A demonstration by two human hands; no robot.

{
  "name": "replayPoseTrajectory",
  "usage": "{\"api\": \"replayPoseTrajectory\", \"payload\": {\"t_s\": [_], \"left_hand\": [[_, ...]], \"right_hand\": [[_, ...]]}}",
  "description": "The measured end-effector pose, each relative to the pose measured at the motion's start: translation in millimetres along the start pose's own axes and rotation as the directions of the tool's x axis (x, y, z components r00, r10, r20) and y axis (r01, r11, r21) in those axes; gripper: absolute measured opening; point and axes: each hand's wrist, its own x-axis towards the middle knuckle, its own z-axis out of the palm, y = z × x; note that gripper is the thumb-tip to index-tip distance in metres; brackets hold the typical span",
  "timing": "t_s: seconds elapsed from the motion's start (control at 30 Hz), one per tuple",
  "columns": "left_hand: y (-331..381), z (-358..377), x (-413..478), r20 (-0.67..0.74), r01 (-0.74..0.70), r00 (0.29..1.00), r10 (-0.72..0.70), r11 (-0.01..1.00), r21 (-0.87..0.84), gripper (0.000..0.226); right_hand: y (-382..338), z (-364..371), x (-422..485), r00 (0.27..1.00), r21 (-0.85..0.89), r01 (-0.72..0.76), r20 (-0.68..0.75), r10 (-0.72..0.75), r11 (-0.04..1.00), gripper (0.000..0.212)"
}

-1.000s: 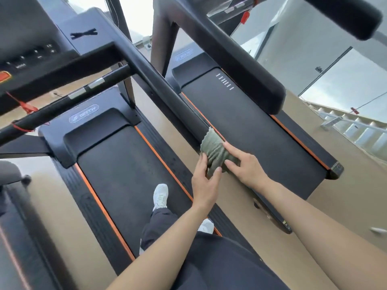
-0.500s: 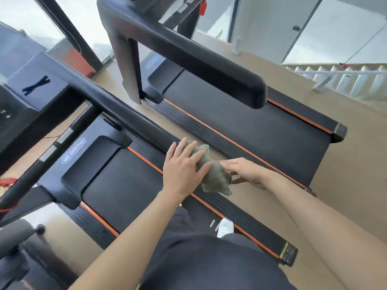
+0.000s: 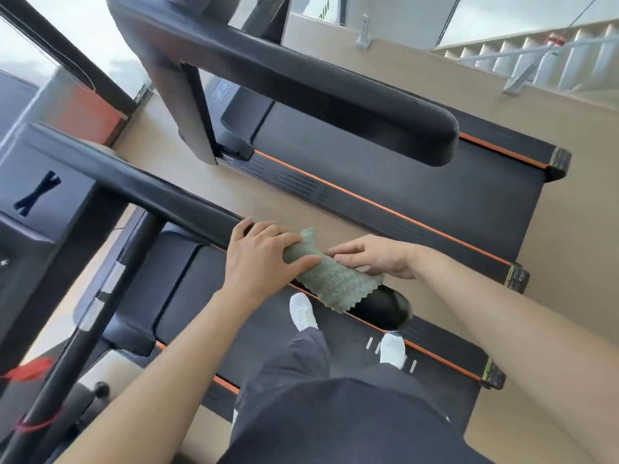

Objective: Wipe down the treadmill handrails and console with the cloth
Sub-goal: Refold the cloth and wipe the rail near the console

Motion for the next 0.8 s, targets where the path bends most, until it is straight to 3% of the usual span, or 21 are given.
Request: {"api": "replayPoseTrajectory", "payload": {"t_s": [0.17,0.43,0.8], "left_hand": [[-35,-11,6,-0.073,-0.028,0.997,0.029,1.0,0.015,0.061],[-79,-20,-4,-0.242,0.044,0.969,-0.042,0.999,0.002,0.06],[-117,-18,-19,-0.382,0.265,0.887,-0.258,0.964,-0.037,0.06]], "right_hand": [[-16,10,33,0.997,0.094,0.063,0.034,-0.067,0.994,0.031],[-56,15,85,0.954,0.234,0.109,0.25,-0.169,0.966,0.043],[-119,27,142,0.91,0.229,0.132,0.359,-0.21,0.964,0.052]]}}
